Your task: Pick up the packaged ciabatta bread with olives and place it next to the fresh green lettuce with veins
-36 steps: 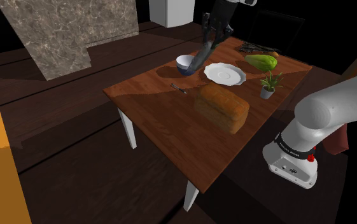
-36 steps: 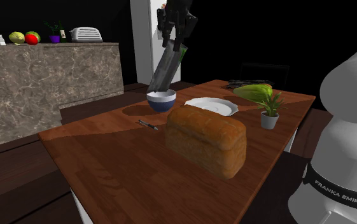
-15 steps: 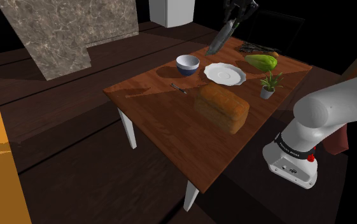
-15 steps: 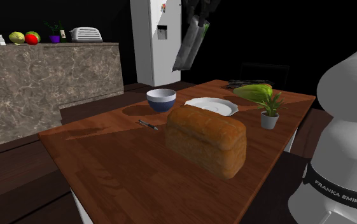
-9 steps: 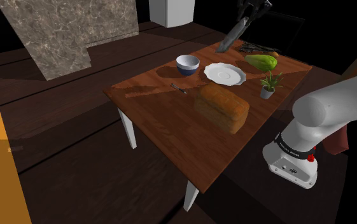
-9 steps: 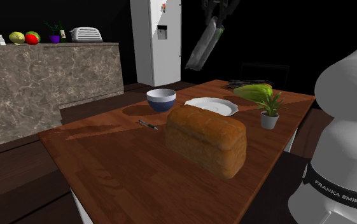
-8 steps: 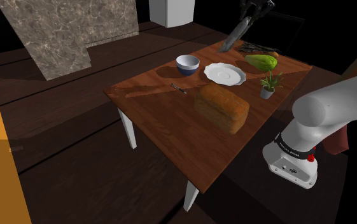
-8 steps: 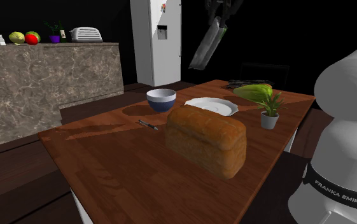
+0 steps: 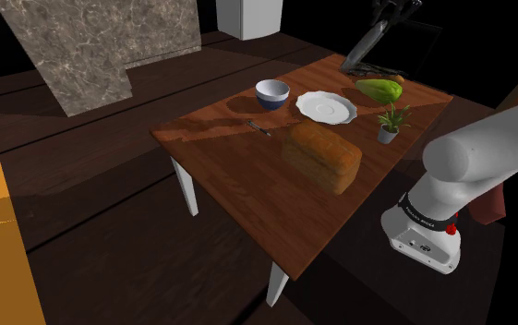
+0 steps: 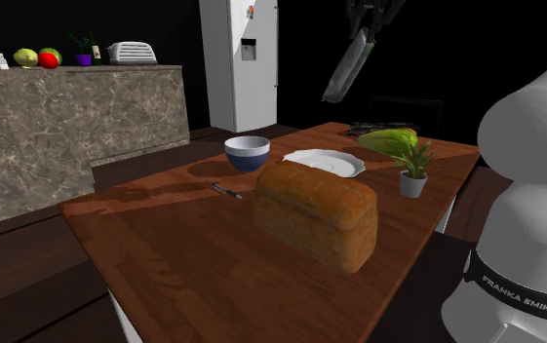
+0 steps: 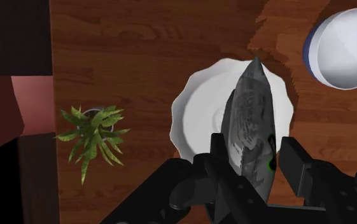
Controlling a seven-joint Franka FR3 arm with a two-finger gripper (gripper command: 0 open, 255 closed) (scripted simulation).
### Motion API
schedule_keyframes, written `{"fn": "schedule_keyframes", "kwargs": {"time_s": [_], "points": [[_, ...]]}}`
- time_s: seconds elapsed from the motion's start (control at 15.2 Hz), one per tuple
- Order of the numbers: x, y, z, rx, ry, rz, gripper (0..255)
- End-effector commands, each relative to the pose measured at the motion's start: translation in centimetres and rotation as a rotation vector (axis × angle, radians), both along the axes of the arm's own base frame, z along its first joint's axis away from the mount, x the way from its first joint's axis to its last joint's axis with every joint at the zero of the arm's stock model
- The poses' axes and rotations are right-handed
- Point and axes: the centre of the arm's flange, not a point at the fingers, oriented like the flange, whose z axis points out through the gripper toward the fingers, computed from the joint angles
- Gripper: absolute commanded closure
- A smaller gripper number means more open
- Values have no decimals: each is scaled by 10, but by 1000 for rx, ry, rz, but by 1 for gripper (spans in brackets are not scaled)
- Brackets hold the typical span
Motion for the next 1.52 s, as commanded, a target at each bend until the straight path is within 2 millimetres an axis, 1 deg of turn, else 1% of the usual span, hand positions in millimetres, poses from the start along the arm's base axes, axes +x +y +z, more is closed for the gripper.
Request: {"fn": "schedule_keyframes", "kwargs": {"time_s": [0.0,1.45], "points": [[-12,-28,0,-1,-1,1,255],[-101,-304,0,-1,-1,1,255]]}}
